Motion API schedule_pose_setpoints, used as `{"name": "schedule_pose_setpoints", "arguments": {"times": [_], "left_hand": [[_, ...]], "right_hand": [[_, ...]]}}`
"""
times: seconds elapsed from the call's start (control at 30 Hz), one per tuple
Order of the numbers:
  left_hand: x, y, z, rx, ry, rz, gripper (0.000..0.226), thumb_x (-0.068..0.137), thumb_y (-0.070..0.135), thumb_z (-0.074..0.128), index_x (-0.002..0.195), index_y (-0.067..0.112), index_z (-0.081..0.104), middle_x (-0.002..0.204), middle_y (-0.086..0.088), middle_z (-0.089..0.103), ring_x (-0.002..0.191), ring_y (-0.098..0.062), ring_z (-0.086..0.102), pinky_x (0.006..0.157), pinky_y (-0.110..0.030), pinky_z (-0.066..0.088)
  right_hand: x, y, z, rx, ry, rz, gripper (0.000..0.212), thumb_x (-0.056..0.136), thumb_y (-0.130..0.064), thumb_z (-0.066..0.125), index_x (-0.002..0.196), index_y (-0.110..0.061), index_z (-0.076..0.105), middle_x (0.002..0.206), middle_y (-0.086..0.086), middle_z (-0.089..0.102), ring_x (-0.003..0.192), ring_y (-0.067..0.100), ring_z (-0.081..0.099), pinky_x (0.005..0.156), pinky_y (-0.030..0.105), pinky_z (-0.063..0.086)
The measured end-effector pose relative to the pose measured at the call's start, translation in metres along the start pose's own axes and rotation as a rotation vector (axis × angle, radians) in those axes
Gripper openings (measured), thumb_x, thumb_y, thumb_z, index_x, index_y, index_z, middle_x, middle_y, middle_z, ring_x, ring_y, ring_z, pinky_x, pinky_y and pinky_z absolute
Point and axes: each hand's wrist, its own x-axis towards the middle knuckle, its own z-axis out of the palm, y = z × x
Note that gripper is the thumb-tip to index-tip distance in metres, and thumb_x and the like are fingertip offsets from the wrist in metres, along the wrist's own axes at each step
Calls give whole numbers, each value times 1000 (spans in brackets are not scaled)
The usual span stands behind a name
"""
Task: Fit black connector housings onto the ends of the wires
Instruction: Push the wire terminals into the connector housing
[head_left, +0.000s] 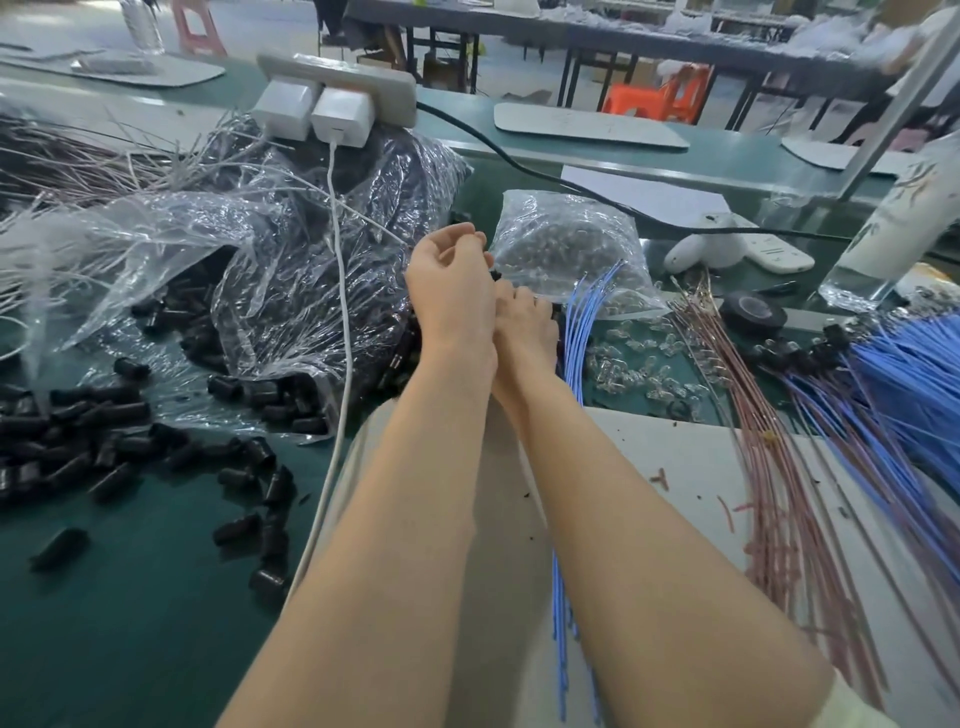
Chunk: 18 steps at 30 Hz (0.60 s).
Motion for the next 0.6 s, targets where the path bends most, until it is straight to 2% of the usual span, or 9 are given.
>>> {"name": "schedule_pose_setpoints", "arguments": {"times": [0.13, 0.23, 0.3, 0.37, 0.43, 0.5, 0.53, 0.6], "left_hand": [[0, -2, -2, 43, -18, 21, 13, 93, 8, 49, 95, 19, 56, 88, 4, 61, 77, -6, 57, 62, -13, 49], [1, -6, -4, 135, -30, 50, 12, 91, 8, 52, 97, 17, 57, 91, 1, 60, 80, -9, 56, 63, -15, 48], [-2, -11, -3, 229, -61, 79, 14, 89, 8, 54, 101, 14, 58, 87, 2, 59, 74, -6, 54, 61, -12, 45], [-10, -15, 1, 330, -159, 106, 15, 89, 7, 56, 101, 15, 58, 84, 4, 59, 66, -4, 52, 60, -12, 44], [-21, -19, 8, 433, -338, 118, 17, 89, 6, 59, 102, 17, 59, 89, 2, 64, 72, -8, 57, 72, -20, 49], [-35, -20, 17, 529, -506, 125, 20, 87, 8, 63, 106, 16, 62, 97, -5, 69, 82, -17, 64, 84, -32, 54], [-42, -21, 21, 557, -556, 131, 19, 86, 10, 65, 104, 16, 63, 96, -7, 70, 84, -21, 66, 87, -36, 54], [-54, -22, 25, 588, -616, 138, 9, 84, 15, 69, 91, 20, 65, 85, -3, 71, 76, -17, 65, 86, -38, 55]], "right_hand": [[-3, 1, -3, 54, 19, 2, 25, 94, -19, 43, 117, -9, 47, 125, 14, 47, 117, 34, 41, 92, 42, 36], [-7, 12, -22, 367, 47, 1, 22, 91, -9, 47, 112, -9, 54, 114, 12, 59, 106, 30, 53, 88, 38, 43], [-10, 27, -46, 463, 105, -30, 24, 94, -8, 47, 113, -9, 62, 112, 9, 65, 101, 21, 58, 88, 29, 45], [-16, 47, -71, 508, 143, -52, 25, 95, -11, 49, 114, -11, 66, 106, 3, 68, 97, 16, 61, 89, 26, 47], [-26, 66, -91, 593, 133, -34, 20, 95, -17, 55, 111, -15, 65, 96, 0, 68, 89, 16, 66, 89, 35, 52], [-37, 82, -104, 639, 136, 7, 11, 92, -22, 61, 102, -18, 59, 91, 4, 69, 82, 19, 68, 84, 41, 55], [-42, 89, -109, 631, 160, 19, 10, 91, -24, 62, 98, -18, 57, 89, 5, 69, 80, 20, 68, 81, 41, 56], [-51, 101, -114, 587, 221, 20, 10, 91, -26, 62, 92, -16, 61, 85, 4, 69, 78, 19, 66, 80, 41, 56]]}}
